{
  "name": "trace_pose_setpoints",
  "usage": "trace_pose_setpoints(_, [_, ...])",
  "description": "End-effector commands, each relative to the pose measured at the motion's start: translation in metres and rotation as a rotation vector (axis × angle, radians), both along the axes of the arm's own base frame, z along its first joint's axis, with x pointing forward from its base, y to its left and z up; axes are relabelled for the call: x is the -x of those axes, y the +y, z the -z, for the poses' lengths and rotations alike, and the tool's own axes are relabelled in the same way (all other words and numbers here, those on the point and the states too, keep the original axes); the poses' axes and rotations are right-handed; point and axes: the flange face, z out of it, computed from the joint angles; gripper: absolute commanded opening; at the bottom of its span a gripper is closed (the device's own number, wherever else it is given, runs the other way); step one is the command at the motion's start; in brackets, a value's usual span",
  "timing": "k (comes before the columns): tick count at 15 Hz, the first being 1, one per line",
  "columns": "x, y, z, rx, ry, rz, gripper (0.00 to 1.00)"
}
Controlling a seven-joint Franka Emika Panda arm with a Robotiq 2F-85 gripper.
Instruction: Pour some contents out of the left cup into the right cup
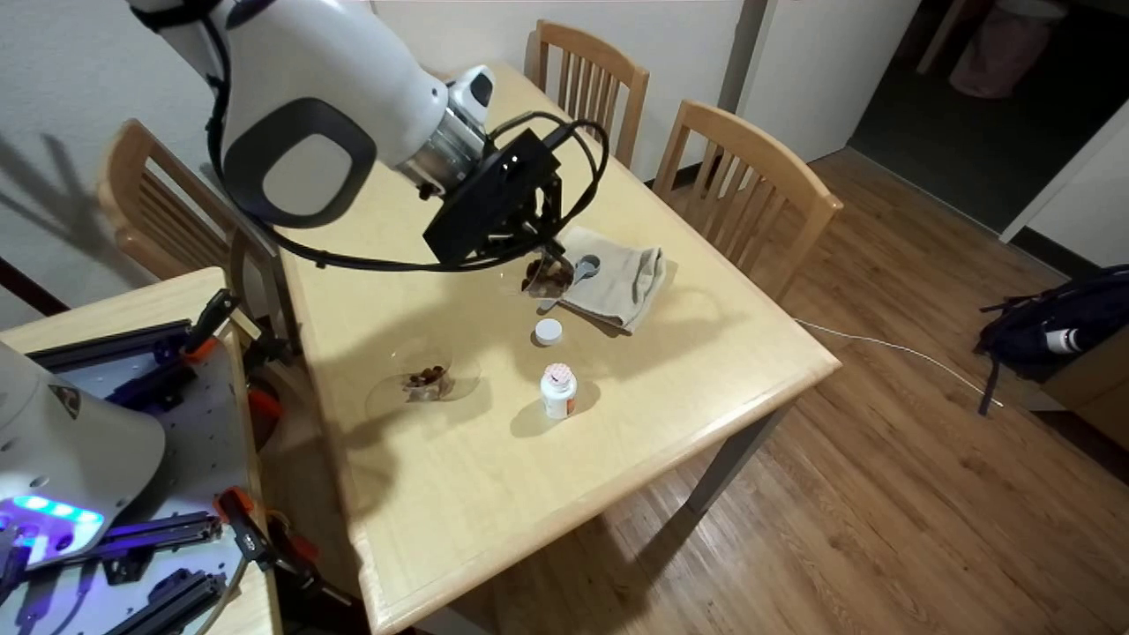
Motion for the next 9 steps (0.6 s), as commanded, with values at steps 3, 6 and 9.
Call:
trace_pose_setpoints(3, [-0.0021, -0.0046, -0.009, 0.011, -0.02, 0.013, 0.04])
trace_pose_setpoints(6, [-0.002, -0.0047, -0.0104, 0.011, -0.023, 0.016, 0.04])
trace_pose_setpoints(9, [-0.0017, -0.0046, -0.0102, 0.011, -0.022, 0.017, 0.04])
